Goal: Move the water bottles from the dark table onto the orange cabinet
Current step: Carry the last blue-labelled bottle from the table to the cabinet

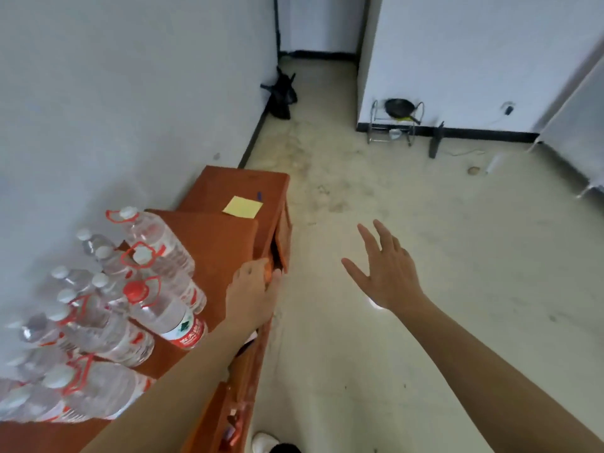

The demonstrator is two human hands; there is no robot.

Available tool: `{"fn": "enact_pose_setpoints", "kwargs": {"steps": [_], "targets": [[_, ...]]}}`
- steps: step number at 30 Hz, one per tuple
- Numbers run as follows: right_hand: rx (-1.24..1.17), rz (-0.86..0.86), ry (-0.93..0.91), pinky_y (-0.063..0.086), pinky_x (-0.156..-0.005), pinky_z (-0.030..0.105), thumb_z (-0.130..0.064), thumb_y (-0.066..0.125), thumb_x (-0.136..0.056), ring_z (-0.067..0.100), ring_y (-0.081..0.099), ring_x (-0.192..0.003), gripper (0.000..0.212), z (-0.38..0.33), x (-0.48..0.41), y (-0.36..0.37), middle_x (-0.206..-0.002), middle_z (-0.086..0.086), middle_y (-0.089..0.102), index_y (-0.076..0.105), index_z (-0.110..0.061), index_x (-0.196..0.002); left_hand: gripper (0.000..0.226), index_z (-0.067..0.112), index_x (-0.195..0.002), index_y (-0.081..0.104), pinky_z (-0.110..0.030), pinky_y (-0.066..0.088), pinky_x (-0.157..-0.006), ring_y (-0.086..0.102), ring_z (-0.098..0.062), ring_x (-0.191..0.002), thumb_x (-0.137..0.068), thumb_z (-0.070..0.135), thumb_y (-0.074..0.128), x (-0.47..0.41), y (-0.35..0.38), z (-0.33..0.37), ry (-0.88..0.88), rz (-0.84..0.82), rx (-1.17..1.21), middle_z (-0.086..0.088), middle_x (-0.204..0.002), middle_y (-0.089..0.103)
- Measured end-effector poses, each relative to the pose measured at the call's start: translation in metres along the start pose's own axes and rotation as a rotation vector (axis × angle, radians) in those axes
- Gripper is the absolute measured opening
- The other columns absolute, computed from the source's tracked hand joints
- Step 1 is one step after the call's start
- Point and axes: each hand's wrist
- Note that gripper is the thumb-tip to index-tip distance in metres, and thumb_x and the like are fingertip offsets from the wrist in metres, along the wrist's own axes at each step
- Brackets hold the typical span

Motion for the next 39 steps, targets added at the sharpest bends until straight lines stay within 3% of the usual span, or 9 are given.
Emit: {"fn": "enact_pose_setpoints", "kwargs": {"steps": [4, 8, 12, 19, 23, 30, 35, 39], "targets": [[0.007, 0.091, 0.192, 0.053, -0.093, 0.051, -0.065, 0.043, -0.097, 0.041, 0.053, -0.129, 0.076, 0.095, 0.065, -0.053, -0.159, 0.021, 0.034, 0.035, -0.016, -0.155, 0.05, 0.012, -0.137, 0.053, -0.044, 0.038, -0.105, 0.047, -0.031, -0.129, -0.102, 0.046, 0.042, 0.009, 0.032, 0.124, 0.278, 0.006, -0.053, -0.011, -0.14, 0.054], [0.015, 0.132, 0.432, 0.035, -0.115, 0.048, -0.066, 0.038, -0.099, 0.035, 0.034, -0.147, 0.078, 0.192, 0.155, -0.104, -0.168, 0.015, 0.014, 0.02, -0.022, -0.16, 0.05, 0.012, -0.14, 0.051, -0.046, 0.036, -0.108, 0.045, -0.031, -0.132, -0.103, 0.045, 0.042, 0.045, 0.091, 0.25, 0.469, 0.011, -0.063, -0.011, -0.141, 0.053], [0.079, 0.232, 0.626, 0.027, -0.119, 0.047, -0.066, 0.039, -0.099, 0.033, 0.029, -0.149, 0.078, 0.293, 0.258, -0.16, -0.169, 0.014, 0.012, 0.019, -0.023, -0.161, 0.054, 0.01, -0.136, 0.055, -0.051, 0.04, -0.102, 0.049, -0.037, -0.125, -0.099, 0.046, 0.038, 0.105, 0.159, 0.388, 0.741, 0.0, -0.023, -0.014, -0.135, 0.056], [0.234, 0.378, 0.99, 0.026, -0.12, 0.049, -0.068, 0.037, -0.097, 0.036, 0.031, -0.147, 0.078, 0.433, 0.471, -0.246, -0.168, 0.016, 0.014, 0.02, -0.025, -0.16, 0.061, 0.013, -0.143, 0.048, -0.056, 0.038, -0.105, 0.041, -0.039, -0.136, -0.099, 0.052, 0.031, 0.27, 0.274, 0.604, 1.247, -0.13, -0.015, -0.019, -0.147, 0.047], [0.361, 0.423, 1.216, 0.017, -0.124, 0.054, -0.071, 0.033, -0.098, 0.038, 0.015, -0.153, 0.081, 0.494, 0.594, -0.276, -0.169, 0.016, -0.002, 0.01, -0.028, -0.163, 0.061, 0.016, -0.149, 0.044, -0.062, 0.035, -0.109, 0.031, -0.044, -0.143, -0.099, 0.051, 0.035, 0.378, 0.348, 0.7, 1.502, -0.203, 0.036, -0.024, -0.156, 0.033], [0.574, 0.369, 1.539, 0.009, -0.124, 0.06, -0.072, 0.03, -0.097, 0.041, 0.003, -0.155, 0.081, 0.597, 0.805, -0.331, -0.17, 0.015, -0.008, 0.007, -0.03, -0.162, 0.065, 0.023, -0.154, 0.033, -0.066, 0.028, -0.112, 0.021, -0.04, -0.149, -0.1, 0.057, 0.026, 0.575, 0.481, 0.847, 1.793, -0.406, 0.1, -0.018, -0.163, 0.02], [0.658, 0.353, 1.699, 0.011, -0.123, 0.062, -0.072, 0.033, -0.096, 0.042, 0.002, -0.155, 0.082, 0.676, 0.92, -0.394, -0.17, 0.014, -0.01, 0.009, -0.031, -0.162, 0.065, 0.025, -0.158, 0.022, -0.063, 0.017, -0.118, 0.005, -0.032, -0.153, -0.102, 0.058, 0.019, 0.708, 0.541, 0.957, 1.856, -0.542, 0.172, -0.012, -0.167, 0.005], [0.694, 0.395, 1.806, 0.011, -0.124, 0.061, -0.073, 0.027, -0.094, 0.041, 0.0, -0.156, 0.083, 0.723, 0.994, -0.438, -0.17, 0.014, -0.009, 0.005, -0.032, -0.162, 0.066, 0.027, -0.158, 0.019, -0.062, 0.015, -0.119, 0.001, -0.028, -0.154, -0.1, 0.059, 0.02, 0.806, 0.579, 1.036, 1.957, -0.618, 0.222, -0.009, -0.167, 0.003]]}}
Point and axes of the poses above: each hand's wrist, its own x-axis away from the middle knuckle, its own y-axis out of the palm, z = x × y
